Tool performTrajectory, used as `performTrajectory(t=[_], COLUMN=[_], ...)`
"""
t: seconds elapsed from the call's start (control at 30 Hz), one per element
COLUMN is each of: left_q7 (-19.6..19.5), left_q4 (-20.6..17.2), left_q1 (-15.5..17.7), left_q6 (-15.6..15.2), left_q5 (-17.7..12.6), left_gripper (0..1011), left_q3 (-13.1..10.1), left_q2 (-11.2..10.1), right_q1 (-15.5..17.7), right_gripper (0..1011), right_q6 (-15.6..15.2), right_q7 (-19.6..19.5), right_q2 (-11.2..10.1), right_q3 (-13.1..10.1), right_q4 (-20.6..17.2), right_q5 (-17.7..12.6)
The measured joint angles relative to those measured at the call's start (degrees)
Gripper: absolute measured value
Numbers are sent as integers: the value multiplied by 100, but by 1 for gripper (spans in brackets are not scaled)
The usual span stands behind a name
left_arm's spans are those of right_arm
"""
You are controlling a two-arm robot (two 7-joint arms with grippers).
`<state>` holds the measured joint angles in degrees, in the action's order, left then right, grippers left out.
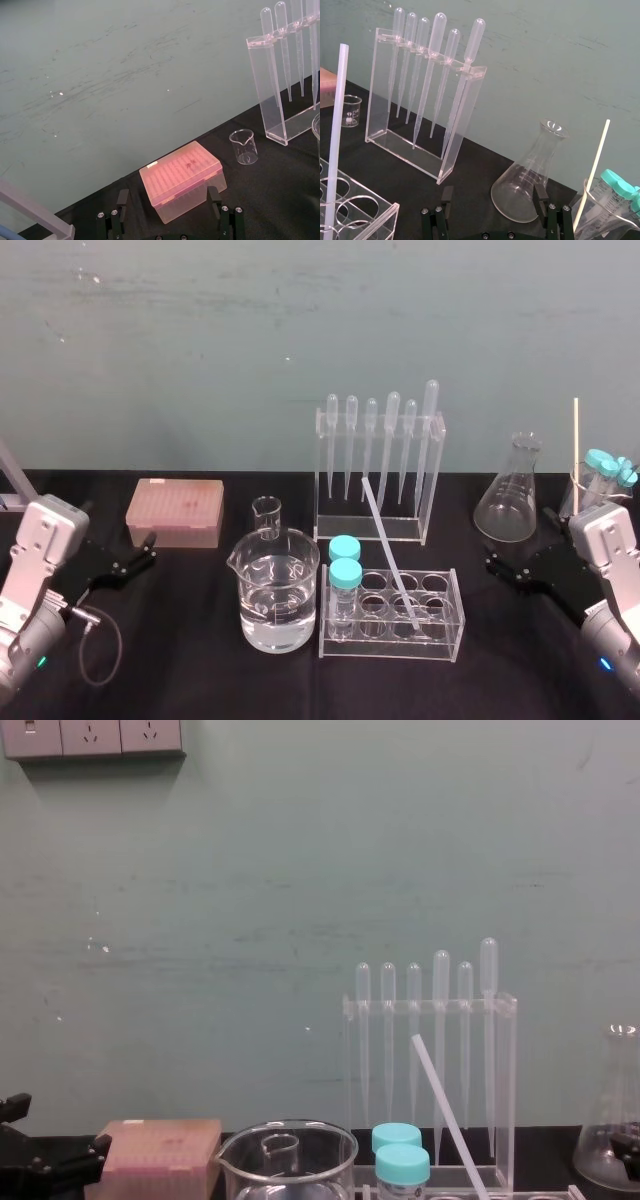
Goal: Pick up the stirring rod with one hand, then place it down.
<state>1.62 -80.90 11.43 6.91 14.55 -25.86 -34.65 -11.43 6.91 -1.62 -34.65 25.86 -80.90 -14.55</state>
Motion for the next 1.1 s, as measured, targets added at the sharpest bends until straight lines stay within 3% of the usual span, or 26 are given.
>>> performTrajectory(t=[1.1], left_q7=[0], left_q4=[0], left_q1=[0], left_q6=[0], left_q5=[0], left_gripper=[1000], left_q3=[0], left_q2=[0], right_q1=[0], right_gripper=[1004], right_q6=[0], right_q7=[0], right_q2=[0], right_q3=[0], right_q4=[1], right_q5=[0])
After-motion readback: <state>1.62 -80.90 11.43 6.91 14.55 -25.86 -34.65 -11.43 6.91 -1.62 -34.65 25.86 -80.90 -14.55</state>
